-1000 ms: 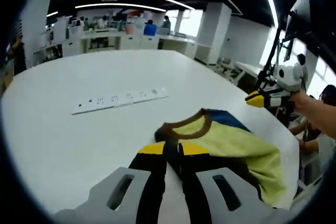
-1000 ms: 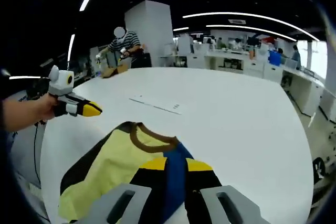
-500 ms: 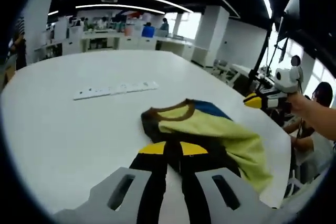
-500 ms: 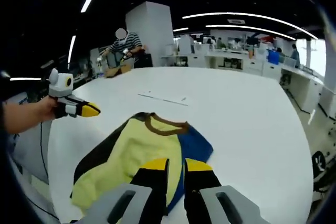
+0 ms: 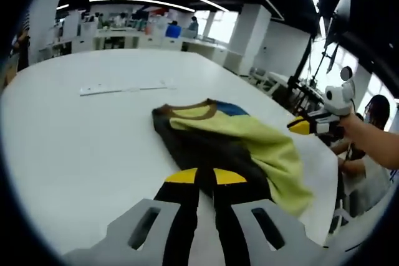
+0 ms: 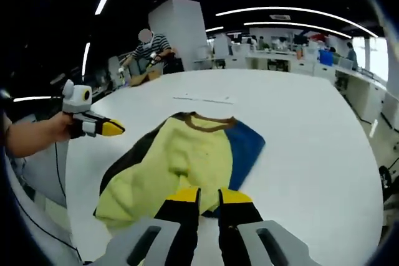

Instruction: Fold the garment on the visible template until the final outline fits inside the template.

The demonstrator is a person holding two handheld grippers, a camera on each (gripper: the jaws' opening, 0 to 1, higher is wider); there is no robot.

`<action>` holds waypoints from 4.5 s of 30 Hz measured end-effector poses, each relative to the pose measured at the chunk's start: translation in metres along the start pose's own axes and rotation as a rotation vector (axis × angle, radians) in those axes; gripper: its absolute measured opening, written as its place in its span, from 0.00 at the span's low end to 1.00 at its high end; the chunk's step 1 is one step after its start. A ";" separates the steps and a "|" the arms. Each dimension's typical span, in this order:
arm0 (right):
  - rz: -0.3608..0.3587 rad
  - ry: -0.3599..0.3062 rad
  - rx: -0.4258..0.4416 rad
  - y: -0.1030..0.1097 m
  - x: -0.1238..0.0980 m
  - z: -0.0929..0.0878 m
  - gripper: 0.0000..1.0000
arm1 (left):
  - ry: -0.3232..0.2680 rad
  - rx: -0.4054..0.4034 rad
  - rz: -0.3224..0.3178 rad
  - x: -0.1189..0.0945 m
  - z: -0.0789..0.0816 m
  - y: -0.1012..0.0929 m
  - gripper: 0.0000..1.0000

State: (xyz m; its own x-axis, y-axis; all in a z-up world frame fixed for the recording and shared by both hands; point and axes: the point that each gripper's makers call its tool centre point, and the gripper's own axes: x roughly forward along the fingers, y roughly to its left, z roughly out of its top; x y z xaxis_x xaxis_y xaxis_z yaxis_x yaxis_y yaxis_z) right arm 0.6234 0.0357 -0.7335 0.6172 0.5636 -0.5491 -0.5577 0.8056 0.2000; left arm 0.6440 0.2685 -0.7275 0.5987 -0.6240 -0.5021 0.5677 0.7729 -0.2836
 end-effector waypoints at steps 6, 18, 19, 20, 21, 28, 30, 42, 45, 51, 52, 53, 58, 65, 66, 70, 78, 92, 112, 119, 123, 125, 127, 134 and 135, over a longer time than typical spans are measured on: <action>0.044 0.025 -0.009 0.020 -0.004 -0.017 0.09 | 0.003 -0.011 -0.009 -0.001 -0.008 -0.005 0.05; 0.093 0.068 0.062 0.039 0.008 -0.047 0.11 | 0.016 -0.028 -0.001 -0.004 -0.018 -0.004 0.04; 0.098 0.067 0.079 0.040 0.010 -0.047 0.12 | 0.016 -0.028 0.000 -0.004 -0.018 -0.004 0.04; 0.105 0.065 0.094 0.041 0.011 -0.047 0.12 | 0.016 -0.029 0.000 -0.005 -0.018 -0.004 0.04; 0.111 0.054 0.109 0.042 0.011 -0.045 0.12 | 0.016 -0.030 0.001 -0.005 -0.018 -0.004 0.04; 0.119 0.046 0.117 0.043 0.016 -0.040 0.00 | 0.020 -0.036 0.012 -0.008 -0.020 0.000 0.04; 0.118 0.032 0.115 0.043 0.015 -0.036 0.00 | 0.020 -0.035 0.012 -0.009 -0.020 0.000 0.04; 0.150 -0.063 0.073 0.054 0.021 0.024 0.00 | 0.024 -0.049 0.011 -0.009 -0.026 0.001 0.03; 0.164 -0.071 0.061 0.060 0.030 0.034 0.00 | 0.024 -0.051 0.009 -0.008 -0.026 0.000 0.03; 0.185 -0.072 0.042 0.071 0.052 0.045 0.00 | 0.023 -0.055 0.008 -0.009 -0.026 0.000 0.02; 0.184 -0.069 0.038 0.071 0.056 0.045 0.00 | 0.024 -0.056 0.009 -0.009 -0.026 0.000 0.02; 0.182 -0.060 0.034 0.070 0.061 0.043 0.00 | 0.024 -0.057 0.010 -0.009 -0.026 0.000 0.02; 0.158 -0.006 0.042 0.060 0.072 0.029 0.00 | 0.030 -0.061 0.011 -0.009 -0.029 0.000 0.02; 0.162 -0.008 0.036 0.054 0.055 0.030 0.04 | 0.036 -0.062 0.005 -0.007 -0.031 -0.002 0.02; 0.161 -0.009 0.033 0.053 0.052 0.029 0.05 | 0.036 -0.064 0.003 -0.006 -0.032 -0.002 0.02; 0.156 -0.004 0.023 0.050 0.043 0.023 0.06 | 0.044 -0.064 -0.004 -0.005 -0.036 -0.005 0.02; 0.156 0.015 -0.045 0.051 0.029 0.013 0.08 | 0.053 -0.066 -0.008 -0.005 -0.040 -0.006 0.02; 0.159 0.097 -0.301 0.051 0.032 -0.031 0.04 | 0.057 -0.068 -0.001 -0.007 -0.040 -0.004 0.02; 0.153 0.095 -0.595 0.057 0.060 -0.030 0.04 | 0.066 -0.095 0.009 -0.008 -0.052 -0.004 0.03; 0.141 0.108 -0.639 0.051 0.065 -0.033 0.00 | 0.071 -0.099 0.007 -0.006 -0.053 -0.008 0.03; 0.145 0.100 -0.623 0.050 0.063 -0.031 0.00 | 0.067 -0.105 -0.004 -0.005 -0.052 -0.011 0.03; 0.147 0.094 -0.613 0.050 0.062 -0.030 0.00 | 0.066 -0.106 -0.012 -0.005 -0.052 -0.013 0.03; 0.147 0.090 -0.610 0.051 0.061 -0.029 0.00 | 0.064 -0.112 -0.017 -0.005 -0.052 -0.015 0.04; 0.156 0.088 -0.607 0.051 0.060 -0.029 0.00 | 0.060 -0.184 -0.070 -0.008 -0.062 -0.024 0.05; 0.156 0.087 -0.607 0.051 0.060 -0.029 0.00 | 0.060 -0.190 -0.076 -0.007 -0.062 -0.025 0.06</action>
State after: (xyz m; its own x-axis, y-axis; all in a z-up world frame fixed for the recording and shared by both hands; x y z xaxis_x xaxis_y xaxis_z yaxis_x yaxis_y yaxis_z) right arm 0.6161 0.1056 -0.7797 0.4700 0.6284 -0.6198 -0.8687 0.4539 -0.1986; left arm 0.5899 0.2608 -0.7676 0.5207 -0.6777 -0.5193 0.4894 0.7353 -0.4688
